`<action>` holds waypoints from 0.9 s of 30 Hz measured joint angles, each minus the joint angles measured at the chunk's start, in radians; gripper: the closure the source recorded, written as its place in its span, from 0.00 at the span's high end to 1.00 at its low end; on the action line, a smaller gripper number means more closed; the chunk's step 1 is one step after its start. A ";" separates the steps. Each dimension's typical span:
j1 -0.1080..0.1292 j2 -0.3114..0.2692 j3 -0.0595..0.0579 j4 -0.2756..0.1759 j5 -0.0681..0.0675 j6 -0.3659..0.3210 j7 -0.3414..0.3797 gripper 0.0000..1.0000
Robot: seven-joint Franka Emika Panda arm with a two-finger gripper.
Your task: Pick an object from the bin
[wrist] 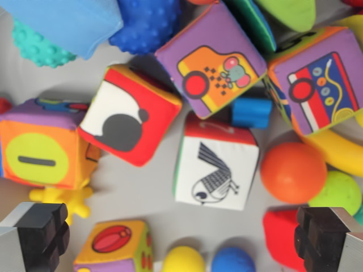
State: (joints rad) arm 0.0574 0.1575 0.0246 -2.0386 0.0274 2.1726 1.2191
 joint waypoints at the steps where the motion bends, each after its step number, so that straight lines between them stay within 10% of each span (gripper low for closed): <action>1: 0.002 0.001 0.000 -0.001 0.000 0.002 0.012 1.00; 27: 0.064 0.023 0.000 -0.029 0.000 0.061 0.354 1.00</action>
State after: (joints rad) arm 0.1213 0.1807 0.0249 -2.0674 0.0271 2.2336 1.5727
